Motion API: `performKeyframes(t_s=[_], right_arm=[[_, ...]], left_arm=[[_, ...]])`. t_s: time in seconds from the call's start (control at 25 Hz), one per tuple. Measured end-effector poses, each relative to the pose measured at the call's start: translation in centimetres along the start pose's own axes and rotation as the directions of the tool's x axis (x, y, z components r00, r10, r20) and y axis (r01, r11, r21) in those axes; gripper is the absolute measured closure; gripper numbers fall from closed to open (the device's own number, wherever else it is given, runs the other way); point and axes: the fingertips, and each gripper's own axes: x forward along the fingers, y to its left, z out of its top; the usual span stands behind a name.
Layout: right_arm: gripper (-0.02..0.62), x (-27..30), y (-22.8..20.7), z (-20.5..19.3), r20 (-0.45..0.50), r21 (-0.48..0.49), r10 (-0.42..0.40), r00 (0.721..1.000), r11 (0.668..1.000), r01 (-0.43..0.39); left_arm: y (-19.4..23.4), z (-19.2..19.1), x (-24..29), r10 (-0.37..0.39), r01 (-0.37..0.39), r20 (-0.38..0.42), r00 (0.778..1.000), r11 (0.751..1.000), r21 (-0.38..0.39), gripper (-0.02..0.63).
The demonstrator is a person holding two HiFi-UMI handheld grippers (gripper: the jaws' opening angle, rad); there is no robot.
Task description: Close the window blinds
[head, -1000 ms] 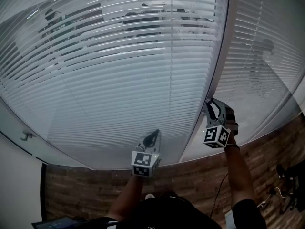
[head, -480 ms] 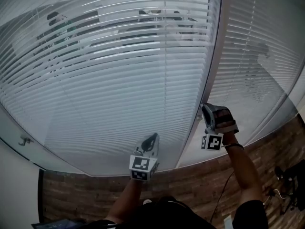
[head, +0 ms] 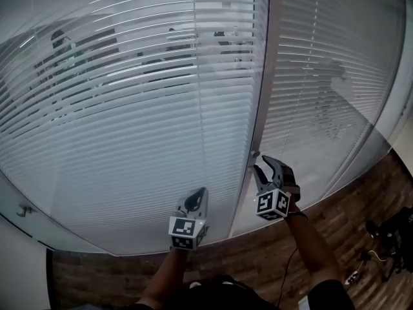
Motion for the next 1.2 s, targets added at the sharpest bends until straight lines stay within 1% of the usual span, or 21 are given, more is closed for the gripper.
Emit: performKeyframes(t_s=[0.04, 0.08, 0.12, 0.16, 0.2, 0.28, 0.36, 0.44, 0.52, 0.56, 0.6, 0.64, 0.72, 0.8, 0.84, 0.92, 0.96, 1.0, 1.16, 1.2], right_arm=[[0.439, -0.4, -0.2, -0.3, 0.001, 0.199, 0.021, 1.0, 0.98, -0.021], [0.439, -0.5, -0.1, -0.8, 0.007, 0.368, 0.044, 0.999, 0.929, -0.044], [0.439, -0.4, 0.0, -1.4, 0.02, 0.499, 0.065, 0.998, 0.864, -0.066], [0.439, -0.3, 0.2, -1.8, 0.035, 0.596, 0.078, 0.996, 0.799, -0.084], [0.439, -0.2, 0.4, -2.1, 0.048, 0.667, 0.085, 0.995, 0.739, -0.095], [0.439, 0.1, 0.3, -2.3, 0.072, 0.772, 0.089, 0.993, 0.625, -0.112], [0.439, 0.6, 0.1, -2.3, 0.099, 0.856, 0.083, 0.992, 0.5, -0.127], [0.439, 1.1, -0.1, -2.6, 0.115, 0.916, 0.059, 0.992, 0.381, -0.128], [0.439, 1.6, 0.0, -3.1, 0.128, 0.955, 0.033, 0.991, 0.268, -0.132], [0.439, 1.8, 0.1, -3.3, 0.136, 0.966, 0.024, 0.99, 0.217, -0.138], [0.439, 2.0, 0.2, -3.4, 0.143, 0.974, 0.017, 0.99, 0.178, -0.143], [0.439, 2.1, 0.1, -3.4, 0.147, 0.978, 0.013, 0.989, 0.151, -0.147], [0.439, 2.4, -0.3, -3.4, 0.144, 0.982, 0.013, 0.989, 0.12, -0.145], [0.439, 2.8, -0.4, -3.6, 0.126, 0.986, 0.023, 0.992, 0.108, -0.127], [0.439, 2.9, -0.4, -3.6, 0.117, 0.986, 0.026, 0.993, 0.113, -0.119], [0.44, 3.1, -0.6, -3.4, 0.107, 0.985, 0.017, 0.994, 0.133, -0.109], [0.462, 3.2, -0.7, -3.3, 0.106, 0.984, 0.008, 0.994, 0.146, -0.106], [0.466, 3.2, -0.7, -3.2, 0.106, 0.982, 0.001, 0.994, 0.157, -0.105], [0.468, 3.1, -0.5, -2.9, 0.104, 0.98, -0.007, 0.995, 0.173, -0.101], [0.468, 3.1, -0.6, -2.9, 0.1, 0.977, -0.009, 0.995, 0.19, -0.097]], left_arm=[[-0.3, 0.1, 0.2, -0.007, 0.007, 0.001, 1.0, 1.0, 0.003, 0.611], [-0.6, 0.1, 0.4, -0.015, 0.015, 0.003, 1.0, 1.0, 0.006, 0.611], [-0.9, 0.2, 0.6, -0.021, 0.021, 0.007, 1.0, 1.0, 0.008, 0.611], [-1.1, 0.2, 0.7, -0.026, 0.025, 0.009, 1.0, 1.0, 0.009, 0.611], [-1.3, 0.1, 0.7, -0.028, 0.028, 0.008, 1.0, 1.0, 0.01, 0.611], [-1.6, 0.1, 0.7, -0.036, 0.036, 0.003, 0.999, 0.999, 0.006, 0.611], [-1.7, 0.0, 0.8, -0.042, 0.042, -0.002, 0.999, 0.999, -0.001, 0.611], [-1.8, -0.8, 1.0, -0.046, 0.046, -0.008, 0.999, 0.999, -0.005, 0.611], [-1.9, -2.0, 0.8, -0.044, 0.044, -0.015, 0.999, 0.999, -0.018, 0.611], [-1.9, -2.5, 0.6, -0.039, 0.039, -0.019, 0.999, 0.999, -0.025, 0.611], [-1.8, -2.8, 0.3, -0.033, 0.032, -0.022, 0.999, 0.999, -0.029, 0.611], [-1.8, -3.0, 0.1, -0.03, 0.029, -0.024, 0.999, 0.999, -0.031, 0.611], [-2.0, -3.4, 0.0, -0.038, 0.037, -0.025, 0.999, 0.999, -0.028, 0.611], [-2.1, -3.7, 0.0, -0.044, 0.043, -0.026, 0.999, 0.999, -0.029, 0.611], [-2.1, -3.8, -0.1, -0.045, 0.044, -0.027, 0.999, 0.999, -0.03, 0.611], [-2.0, -3.8, -0.1, -0.041, 0.04, -0.033, 0.999, 0.999, -0.034, 0.611], [-1.9, -3.8, -0.2, -0.039, 0.038, -0.033, 0.999, 0.999, -0.036, 0.611], [-1.9, -3.6, -0.4, -0.038, 0.036, -0.028, 0.999, 0.999, -0.038, 0.611], [-1.6, -3.4, -0.9, -0.026, 0.025, -0.021, 0.999, 0.999, -0.046, 0.611], [-1.6, -3.6, -0.8, -0.028, 0.027, -0.025, 0.999, 0.999, -0.042, 0.611]])
